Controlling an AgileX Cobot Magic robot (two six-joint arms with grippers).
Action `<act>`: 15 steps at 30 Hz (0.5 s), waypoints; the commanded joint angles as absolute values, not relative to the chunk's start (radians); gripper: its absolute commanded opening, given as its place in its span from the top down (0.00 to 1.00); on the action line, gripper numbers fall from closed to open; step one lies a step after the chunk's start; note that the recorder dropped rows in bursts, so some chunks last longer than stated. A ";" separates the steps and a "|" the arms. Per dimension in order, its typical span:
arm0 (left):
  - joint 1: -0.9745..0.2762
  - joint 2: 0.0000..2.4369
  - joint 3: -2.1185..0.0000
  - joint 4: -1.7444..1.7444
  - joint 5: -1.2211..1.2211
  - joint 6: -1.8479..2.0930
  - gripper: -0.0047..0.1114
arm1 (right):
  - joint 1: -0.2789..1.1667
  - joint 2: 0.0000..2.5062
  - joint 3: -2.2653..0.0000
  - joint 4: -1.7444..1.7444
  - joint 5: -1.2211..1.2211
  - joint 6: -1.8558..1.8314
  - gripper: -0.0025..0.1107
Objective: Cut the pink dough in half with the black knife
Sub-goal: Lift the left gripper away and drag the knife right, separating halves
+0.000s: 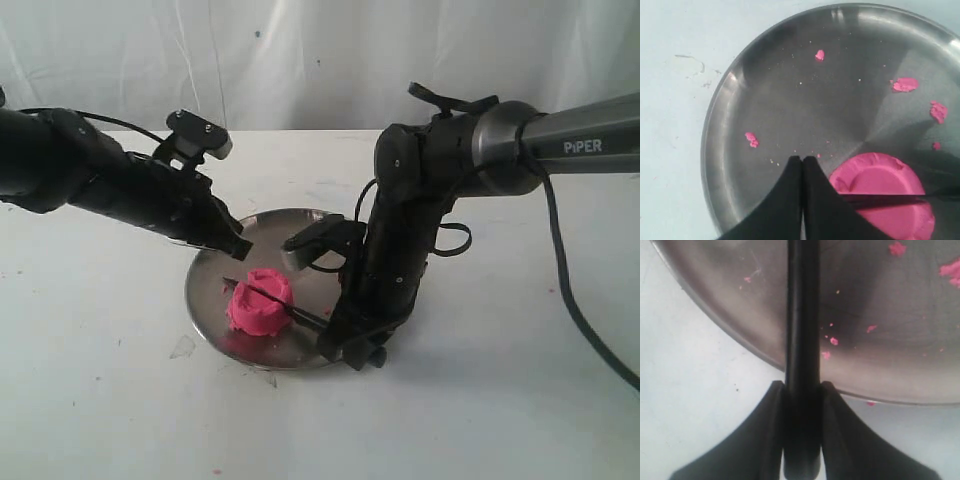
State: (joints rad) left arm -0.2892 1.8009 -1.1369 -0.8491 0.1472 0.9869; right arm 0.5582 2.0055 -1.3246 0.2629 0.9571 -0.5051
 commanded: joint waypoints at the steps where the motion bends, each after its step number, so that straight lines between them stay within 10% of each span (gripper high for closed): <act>1: -0.291 1.706 -1.062 -0.859 0.165 0.989 0.96 | 0.559 2.015 -1.324 0.255 0.958 -0.489 0.98; 15: -0.291 1.501 -0.937 -0.855 0.130 0.981 0.96 | 0.559 2.015 -1.324 0.174 0.941 -0.359 0.98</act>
